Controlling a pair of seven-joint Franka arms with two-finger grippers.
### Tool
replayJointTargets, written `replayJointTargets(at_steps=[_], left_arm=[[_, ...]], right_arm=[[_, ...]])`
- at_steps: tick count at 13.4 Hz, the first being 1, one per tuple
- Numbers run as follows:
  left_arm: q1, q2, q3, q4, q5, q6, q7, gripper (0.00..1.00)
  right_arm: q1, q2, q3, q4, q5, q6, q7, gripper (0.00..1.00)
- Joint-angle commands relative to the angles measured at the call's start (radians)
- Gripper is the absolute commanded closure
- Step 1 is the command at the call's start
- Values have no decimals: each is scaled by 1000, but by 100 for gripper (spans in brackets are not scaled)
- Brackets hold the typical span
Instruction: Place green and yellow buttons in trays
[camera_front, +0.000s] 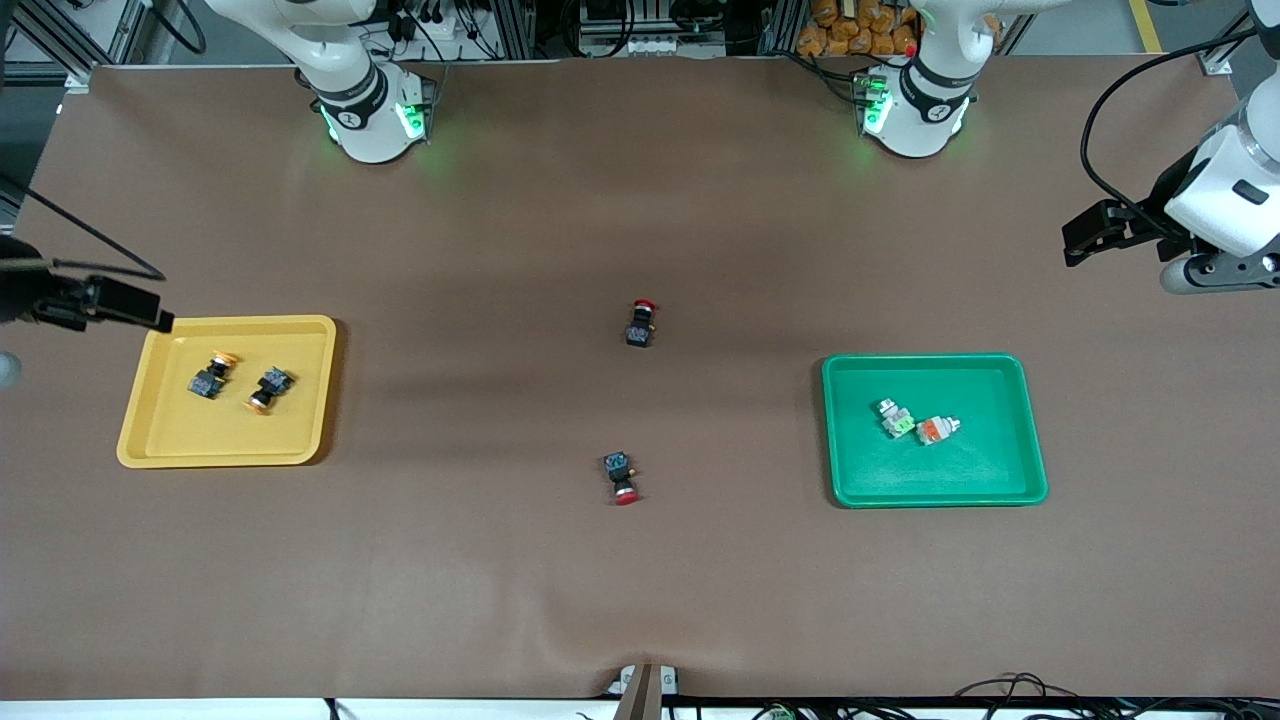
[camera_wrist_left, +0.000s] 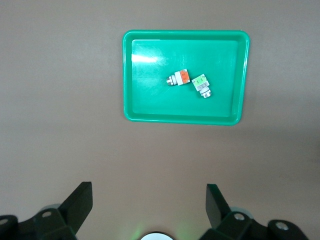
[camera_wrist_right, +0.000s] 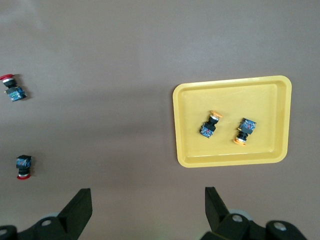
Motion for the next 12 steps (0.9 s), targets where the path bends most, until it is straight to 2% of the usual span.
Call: replayJointTargets(at_steps=[1,5,7,8,10,12], left_arm=[[7,-28,-4,-22,-16,12,21,0],[7,-28,-4,-21,-16,12,22,0],[7,-28,-4,-21,-16,12,22,0],[7,-26,-4,-21,-16,12,22,0],[7,-26,-3,-16,-16,12,22,0],[12,-31,-3,-16,-16,10,24,0]], right_arm=[[15,-78,-4,-25,-2,-33,4,0],[38,-228,-3,-276,-13,89,6,0],[40,-349,-3,-461,-19,201,3,0],[49,-376,0,-511,-27,221,3,0],[80,-370,0,-511,-83,215,-17,0],[63,-364,-10,-484,-100,212,-160,0]])
